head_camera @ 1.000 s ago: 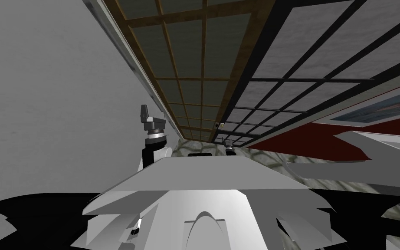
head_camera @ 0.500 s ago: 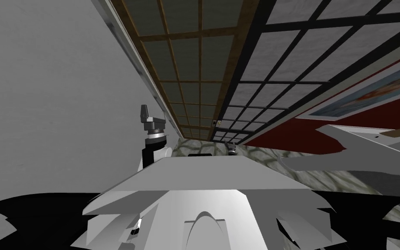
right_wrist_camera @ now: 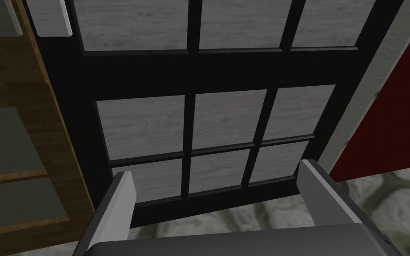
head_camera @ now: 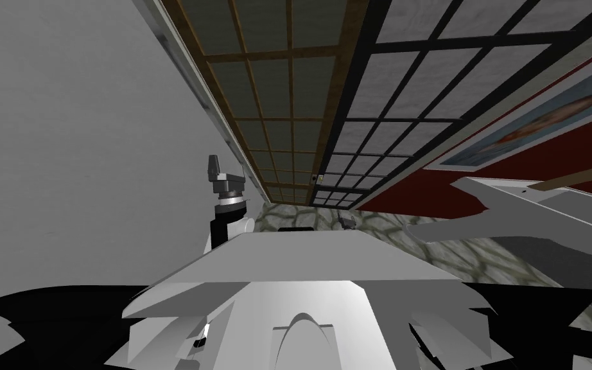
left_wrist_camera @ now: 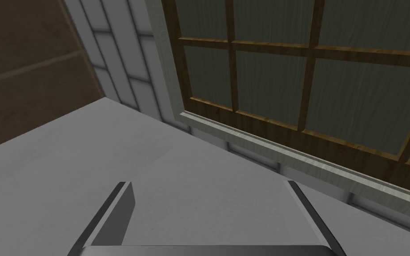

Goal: Pull the door open

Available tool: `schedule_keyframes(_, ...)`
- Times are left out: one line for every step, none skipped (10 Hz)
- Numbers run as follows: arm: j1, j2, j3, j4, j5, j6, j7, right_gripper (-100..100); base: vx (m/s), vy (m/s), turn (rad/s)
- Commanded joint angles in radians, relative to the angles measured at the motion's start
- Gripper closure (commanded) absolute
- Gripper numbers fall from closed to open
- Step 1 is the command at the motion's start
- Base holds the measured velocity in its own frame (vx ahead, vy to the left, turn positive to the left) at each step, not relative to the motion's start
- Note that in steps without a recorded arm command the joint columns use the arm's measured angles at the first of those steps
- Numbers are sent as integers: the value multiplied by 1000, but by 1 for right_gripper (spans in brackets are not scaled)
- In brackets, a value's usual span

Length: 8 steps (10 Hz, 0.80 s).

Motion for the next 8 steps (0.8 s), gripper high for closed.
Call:
schedule_keyframes(30, -13, -14, 7, -9, 2, 1, -100, -95, -5, -40)
schedule_keyframes(30, -13, -14, 7, -9, 2, 1, -100, -68, -11, -13)
schedule_keyframes(41, -19, -21, 21, -15, 2, -2, -100, -54, -20, -11)
schedule_keyframes(59, -30, -37, 46, -25, 0, -7, -100, -57, -26, -11)
schedule_keyframes(59, -31, -38, 48, -25, 0, -8, -100, -39, -26, -6)
schedule_keyframes(61, -36, -48, 61, -30, -2, -12, -100, 14, -24, 59)
schedule_keyframes(61, -36, -48, 61, -30, -2, -12, -100, 40, -17, 32)
schedule_keyframes(51, -36, -54, 66, -33, -4, -16, -100, 120, -26, 118)
